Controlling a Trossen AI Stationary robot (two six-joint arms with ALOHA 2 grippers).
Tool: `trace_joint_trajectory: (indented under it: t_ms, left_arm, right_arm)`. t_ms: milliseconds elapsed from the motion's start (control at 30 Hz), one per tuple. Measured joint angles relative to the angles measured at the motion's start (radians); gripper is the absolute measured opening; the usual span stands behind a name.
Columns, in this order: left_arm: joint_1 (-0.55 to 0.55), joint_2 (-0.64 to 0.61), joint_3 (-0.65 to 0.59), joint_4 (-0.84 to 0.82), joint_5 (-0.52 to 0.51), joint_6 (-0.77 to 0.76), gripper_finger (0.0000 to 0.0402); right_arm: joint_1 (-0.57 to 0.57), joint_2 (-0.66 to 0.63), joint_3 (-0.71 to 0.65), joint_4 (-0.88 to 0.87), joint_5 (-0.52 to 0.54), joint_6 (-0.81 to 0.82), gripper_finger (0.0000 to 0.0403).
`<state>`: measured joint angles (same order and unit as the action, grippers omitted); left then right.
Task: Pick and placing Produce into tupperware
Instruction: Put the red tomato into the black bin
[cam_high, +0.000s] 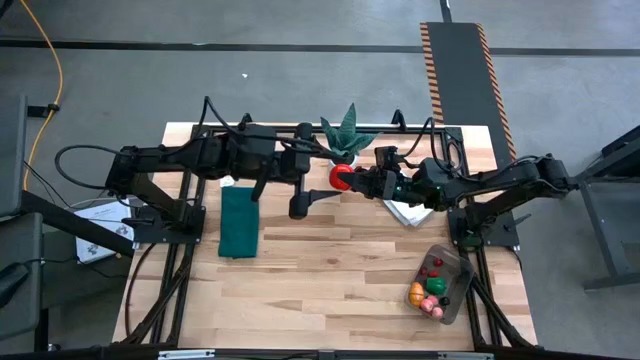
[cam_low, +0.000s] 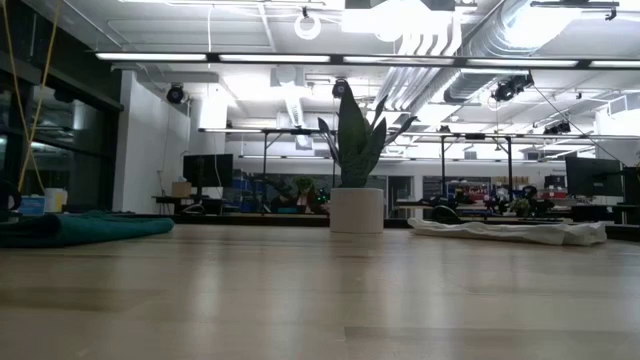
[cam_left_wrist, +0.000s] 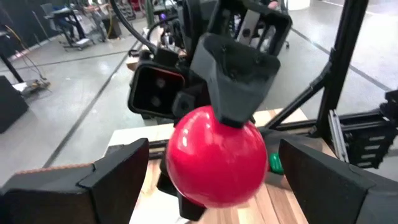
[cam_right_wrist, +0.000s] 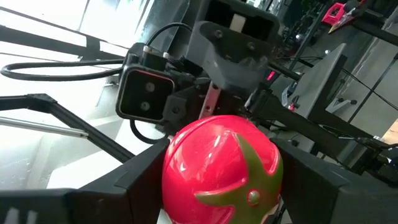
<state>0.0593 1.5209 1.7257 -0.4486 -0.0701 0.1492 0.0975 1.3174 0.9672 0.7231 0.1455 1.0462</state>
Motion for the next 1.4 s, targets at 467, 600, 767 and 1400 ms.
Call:
trace_joint_trajectory:
  t_ms: [467,600,767,1400]
  left_arm:
    - [0.033,-0.013,0.004,-0.048,-0.008,0.002,0.0349]
    - [0.033,-0.015,0.053,-0.14,-0.014,0.002,0.0349]
    - [0.033,-0.015,0.121,-0.197,-0.029,0.003,0.0349]
    - [0.032,-0.016,0.277,-0.501,-0.028,-0.023,0.0349]
  right_arm:
    - [0.0,0.0,0.0,0.0,0.0,0.0,0.0254]
    - [0.0,0.0,0.0,0.0,-0.001,0.0,0.0254]
    - [0.0,0.0,0.0,0.0,-0.006,-0.007,0.0254]
    - [0.001,-0.055,0.0,-0.142,-0.101,-0.014,0.0254]
